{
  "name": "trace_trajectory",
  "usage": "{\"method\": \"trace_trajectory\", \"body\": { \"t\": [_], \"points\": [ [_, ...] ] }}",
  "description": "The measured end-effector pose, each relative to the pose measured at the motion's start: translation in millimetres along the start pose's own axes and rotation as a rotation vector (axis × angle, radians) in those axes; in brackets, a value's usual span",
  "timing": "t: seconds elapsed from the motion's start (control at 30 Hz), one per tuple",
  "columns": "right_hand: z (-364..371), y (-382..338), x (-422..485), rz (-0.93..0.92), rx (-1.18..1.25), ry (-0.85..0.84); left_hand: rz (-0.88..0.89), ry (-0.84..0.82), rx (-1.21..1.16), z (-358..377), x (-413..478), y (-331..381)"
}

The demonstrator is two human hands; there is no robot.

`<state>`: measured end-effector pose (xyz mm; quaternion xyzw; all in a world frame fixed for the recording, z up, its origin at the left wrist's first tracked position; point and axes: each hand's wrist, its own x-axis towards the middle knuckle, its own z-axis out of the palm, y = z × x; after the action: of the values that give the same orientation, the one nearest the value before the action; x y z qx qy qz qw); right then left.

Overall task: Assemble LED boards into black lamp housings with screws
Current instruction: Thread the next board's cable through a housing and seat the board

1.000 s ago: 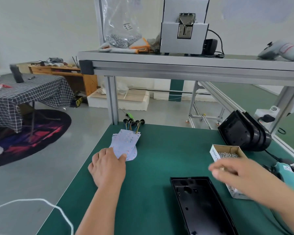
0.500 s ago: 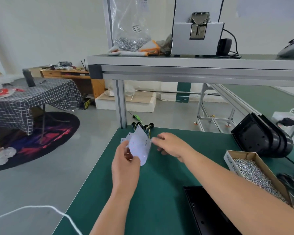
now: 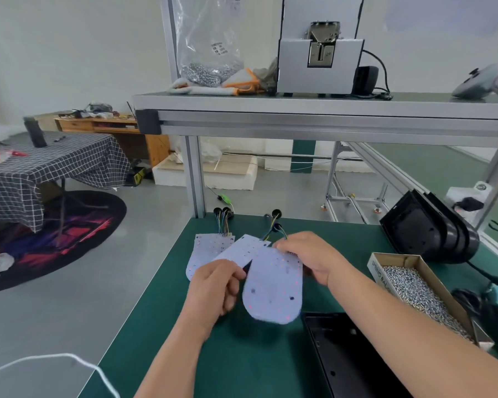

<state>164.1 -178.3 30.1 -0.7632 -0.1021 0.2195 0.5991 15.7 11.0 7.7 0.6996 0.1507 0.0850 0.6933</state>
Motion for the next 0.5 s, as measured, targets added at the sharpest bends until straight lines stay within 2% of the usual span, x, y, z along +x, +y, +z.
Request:
{"method": "trace_trajectory", "body": {
  "t": [0.17, 0.27, 0.33, 0.5],
  "points": [
    [7, 6, -6, 0.038, -0.125, -0.094, 0.164, 0.462, 0.619, 1, 1, -5],
    [10, 6, -7, 0.053, -0.183, -0.132, 0.091, 0.446, 0.94, -4, 7, -14],
    [12, 5, -8, 0.043, -0.22, -0.154, 0.045, 0.421, 1.061, -3, 11, -19],
    [15, 6, -6, 0.023, -0.283, -0.133, 0.065, 0.405, 0.969, -6, 15, -21]
  ]
}}
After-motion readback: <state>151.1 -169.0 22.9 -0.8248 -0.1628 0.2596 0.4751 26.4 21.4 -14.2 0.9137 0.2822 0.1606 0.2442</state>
